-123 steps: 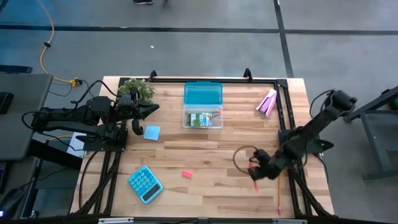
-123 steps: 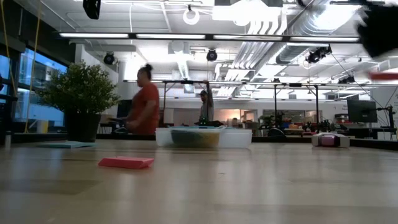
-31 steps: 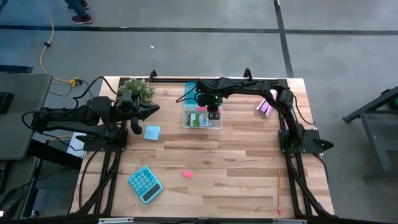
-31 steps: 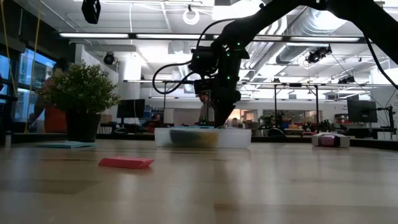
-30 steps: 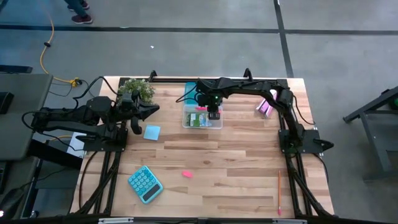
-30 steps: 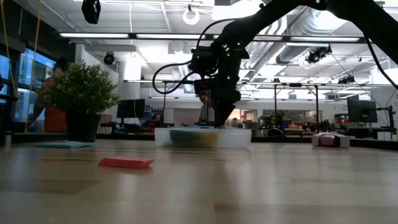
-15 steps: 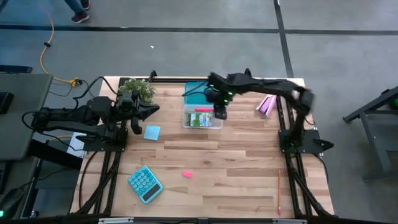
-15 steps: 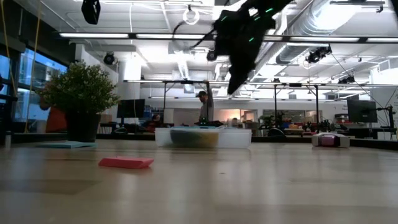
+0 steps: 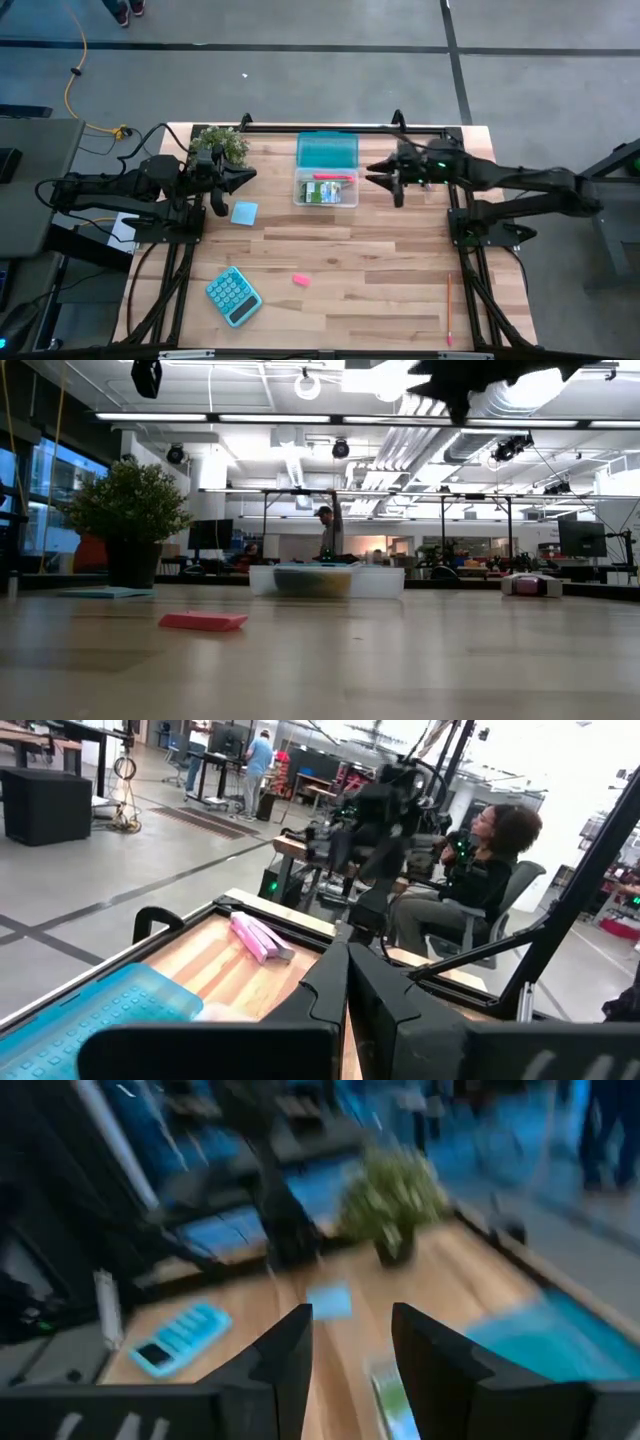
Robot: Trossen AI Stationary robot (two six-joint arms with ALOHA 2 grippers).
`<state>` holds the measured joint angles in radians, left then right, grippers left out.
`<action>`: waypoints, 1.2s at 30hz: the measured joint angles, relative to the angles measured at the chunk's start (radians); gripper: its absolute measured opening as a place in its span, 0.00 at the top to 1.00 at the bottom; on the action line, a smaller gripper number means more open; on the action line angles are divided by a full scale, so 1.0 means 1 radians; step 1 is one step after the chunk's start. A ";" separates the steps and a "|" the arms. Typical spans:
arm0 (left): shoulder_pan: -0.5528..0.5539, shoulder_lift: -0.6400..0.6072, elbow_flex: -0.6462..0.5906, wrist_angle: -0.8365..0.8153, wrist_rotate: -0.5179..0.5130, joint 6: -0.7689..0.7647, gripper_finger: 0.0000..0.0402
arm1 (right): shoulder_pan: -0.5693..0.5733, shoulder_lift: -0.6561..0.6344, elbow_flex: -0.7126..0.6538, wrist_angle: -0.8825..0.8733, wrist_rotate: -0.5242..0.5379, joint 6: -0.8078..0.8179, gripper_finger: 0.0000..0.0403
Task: Pack school essentials
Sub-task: Put the pink eraser into the supply box
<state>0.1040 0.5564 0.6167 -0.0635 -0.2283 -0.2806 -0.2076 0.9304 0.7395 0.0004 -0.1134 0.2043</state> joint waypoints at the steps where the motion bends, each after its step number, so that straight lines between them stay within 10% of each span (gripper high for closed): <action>1: 0.000 0.000 0.000 0.000 0.000 0.010 1.00 | 0.008 -0.025 -0.017 0.038 -0.001 -0.022 0.68; 19: 0.000 0.000 0.000 0.002 0.015 0.068 1.00 | 0.035 -0.093 -0.037 0.103 -0.082 -0.190 0.99; 36: 0.000 0.000 0.000 0.007 0.016 0.099 1.00 | 0.035 -0.093 -0.037 0.103 -0.078 -0.186 1.00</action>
<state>0.1036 0.5564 0.6167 -0.0563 -0.2123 -0.1811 -0.1730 0.8379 0.7021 0.1032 -0.1917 0.0181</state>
